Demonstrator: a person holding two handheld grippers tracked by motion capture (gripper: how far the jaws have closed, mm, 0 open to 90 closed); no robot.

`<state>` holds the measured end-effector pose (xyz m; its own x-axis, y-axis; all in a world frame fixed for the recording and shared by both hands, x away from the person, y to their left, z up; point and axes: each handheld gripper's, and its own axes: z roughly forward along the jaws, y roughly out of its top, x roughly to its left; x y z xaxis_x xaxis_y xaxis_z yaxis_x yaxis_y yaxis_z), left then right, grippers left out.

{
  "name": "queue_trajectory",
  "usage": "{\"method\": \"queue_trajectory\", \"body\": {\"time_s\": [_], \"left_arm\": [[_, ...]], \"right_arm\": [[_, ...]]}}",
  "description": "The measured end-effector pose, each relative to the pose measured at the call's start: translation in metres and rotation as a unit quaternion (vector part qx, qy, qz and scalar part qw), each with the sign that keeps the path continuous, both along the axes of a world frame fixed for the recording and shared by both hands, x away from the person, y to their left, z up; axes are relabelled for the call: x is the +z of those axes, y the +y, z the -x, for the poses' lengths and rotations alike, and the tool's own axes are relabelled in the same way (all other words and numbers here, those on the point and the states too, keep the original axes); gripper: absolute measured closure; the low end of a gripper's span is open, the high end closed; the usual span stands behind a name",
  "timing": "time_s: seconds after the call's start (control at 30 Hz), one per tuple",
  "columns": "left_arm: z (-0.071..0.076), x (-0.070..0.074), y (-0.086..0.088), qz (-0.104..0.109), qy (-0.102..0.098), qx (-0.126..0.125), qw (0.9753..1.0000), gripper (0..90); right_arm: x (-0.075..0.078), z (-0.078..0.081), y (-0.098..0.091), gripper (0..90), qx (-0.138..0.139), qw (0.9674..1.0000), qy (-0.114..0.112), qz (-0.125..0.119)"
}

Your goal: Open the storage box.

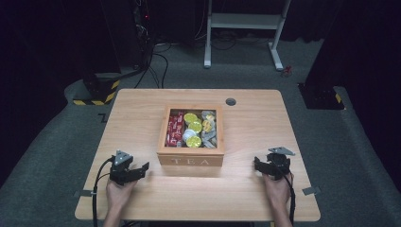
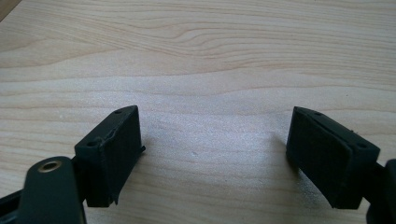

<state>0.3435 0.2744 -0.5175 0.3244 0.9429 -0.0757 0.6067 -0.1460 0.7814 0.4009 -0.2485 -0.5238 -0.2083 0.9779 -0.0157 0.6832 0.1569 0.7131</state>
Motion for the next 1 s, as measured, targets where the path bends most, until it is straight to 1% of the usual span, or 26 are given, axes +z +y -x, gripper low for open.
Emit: {"method": "queue_trajectory", "body": {"time_s": [0.13, 0.23, 0.33, 0.4, 0.43, 0.57, 0.6, 0.73, 0.77, 0.93, 1.0], "left_arm": [[0.005, 0.003, -0.004, 0.009, -0.005, -0.013, 0.9999, 25.4], [0.008, 0.005, -0.008, 0.01, -0.01, -0.019, 0.9997, 26.2], [0.009, 0.006, -0.01, 0.008, -0.014, -0.023, 0.9996, 26.6], [0.01, 0.005, -0.013, 0.011, -0.015, -0.026, 0.9995, 27.0], [0.01, 0.005, -0.014, 0.011, -0.012, -0.031, 0.9994, 27.1], [0.011, 0.006, -0.018, 0.011, -0.013, -0.037, 0.9992, 27.3], [0.011, 0.006, -0.02, 0.015, -0.015, -0.041, 0.9989, 27.4], [0.012, 0.008, -0.024, 0.019, -0.018, -0.047, 0.9986, 28.0], [0.012, 0.008, -0.024, 0.016, -0.02, -0.05, 0.9984, 28.0], [0.014, 0.01, -0.03, 0.021, -0.023, -0.061, 0.9977, 30.0], [0.014, 0.011, -0.033, 0.018, -0.028, -0.065, 0.9973, 30.8]], "right_arm": [[0.0, 0.0, 0.0, 17.8, 0.0, 1.0, 0.0, 0.0], [0.0, 0.0, 0.0, 17.9, -0.001, 1.0, 0.0, 0.0], [0.0, 0.0, 0.0, 17.9, -0.001, 1.0, 0.0, 0.0], [0.0, 0.0, 0.0, 17.8, -0.001, 1.0, 0.0, 0.0], [0.0, 0.0, 0.0, 17.9, 0.0, 1.0, 0.0, 0.0], [0.0, 0.0, 0.0, 17.9, 0.0, 1.0, 0.0, 0.0], [0.0, 0.0, 0.0, 17.9, -0.001, 1.0, 0.0, 0.0], [0.0, 0.0, 0.0, 17.9, 0.0, 1.0, 0.0, 0.0], [0.0, 0.0, 0.0, 17.9, 0.0, 1.0, 0.0, 0.0], [0.0, 0.0, 0.0, 17.9, -0.001, 1.0, 0.0, 0.0], [0.0, 0.0, 0.0, 17.9, -0.001, 1.0, 0.0, 0.0]]}}
